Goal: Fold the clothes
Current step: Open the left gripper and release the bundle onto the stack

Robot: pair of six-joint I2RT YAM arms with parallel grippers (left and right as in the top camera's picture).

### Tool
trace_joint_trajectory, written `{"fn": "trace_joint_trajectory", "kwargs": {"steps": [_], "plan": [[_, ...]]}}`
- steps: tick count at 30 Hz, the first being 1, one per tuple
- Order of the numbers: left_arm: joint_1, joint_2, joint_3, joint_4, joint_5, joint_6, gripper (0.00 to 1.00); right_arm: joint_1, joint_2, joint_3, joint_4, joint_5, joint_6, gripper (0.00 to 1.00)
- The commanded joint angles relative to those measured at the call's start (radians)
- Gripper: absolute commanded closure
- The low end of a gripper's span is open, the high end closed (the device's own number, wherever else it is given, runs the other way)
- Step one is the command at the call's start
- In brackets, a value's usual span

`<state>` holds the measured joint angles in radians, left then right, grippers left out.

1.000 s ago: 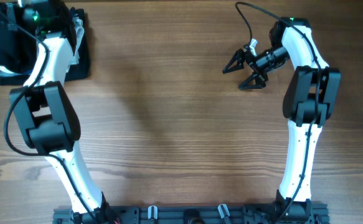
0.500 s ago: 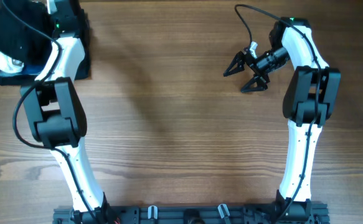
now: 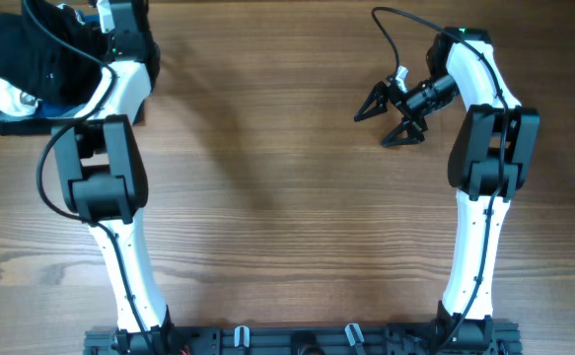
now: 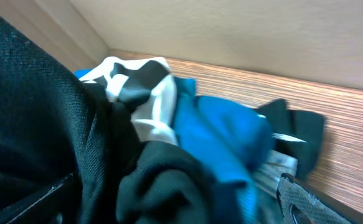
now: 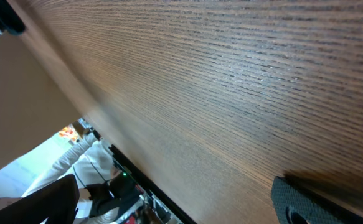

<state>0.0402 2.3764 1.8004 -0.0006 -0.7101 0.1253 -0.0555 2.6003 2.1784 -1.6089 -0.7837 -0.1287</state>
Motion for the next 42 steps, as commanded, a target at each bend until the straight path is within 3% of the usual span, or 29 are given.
{"fn": "trace_joint_trajectory", "kwargs": {"steps": [1,7,14,15,16,18,22,27,31,33,38,42], "plan": [[-0.081,0.043,0.056,0.011,-0.043,-0.016,0.0,0.002,0.027,0.0,0.0,0.006,-0.003,0.0],[-0.149,0.018,0.253,-0.041,-0.212,0.096,0.0,0.002,0.027,0.0,0.005,0.007,-0.012,0.0],[-0.136,-0.043,0.277,-0.141,-0.228,0.114,0.02,0.002,0.027,0.0,0.003,0.029,-0.029,0.0],[-0.13,-0.043,0.277,-0.164,-0.251,0.113,0.15,0.002,0.027,0.0,0.003,0.029,-0.029,0.0],[-0.121,-0.043,0.277,-0.177,-0.283,0.104,0.49,0.002,0.027,0.0,0.003,0.029,-0.029,0.0],[-0.099,-0.045,0.277,-0.163,-0.374,0.116,0.96,0.002,0.027,0.0,0.004,0.029,-0.03,0.0],[-0.053,-0.071,0.277,-0.146,-0.544,0.19,0.96,0.002,0.027,0.0,0.004,0.029,-0.029,0.0],[-0.001,-0.094,0.277,-0.149,-0.647,0.267,0.96,0.002,0.027,0.0,0.001,0.029,-0.029,0.0],[0.044,-0.094,0.277,-0.271,-0.692,0.28,0.96,0.002,0.027,0.0,-0.001,0.029,-0.028,0.0],[0.065,-0.094,0.277,-0.338,-0.701,0.239,0.96,0.002,0.027,0.0,-0.001,0.029,-0.026,0.0],[0.154,-0.093,0.276,-0.65,-0.666,-0.023,0.96,0.002,0.027,0.0,-0.002,0.028,-0.026,0.0],[0.235,-0.087,0.274,-0.942,-0.398,-0.234,0.96,0.002,0.027,0.0,-0.003,0.028,-0.016,0.0]]}}
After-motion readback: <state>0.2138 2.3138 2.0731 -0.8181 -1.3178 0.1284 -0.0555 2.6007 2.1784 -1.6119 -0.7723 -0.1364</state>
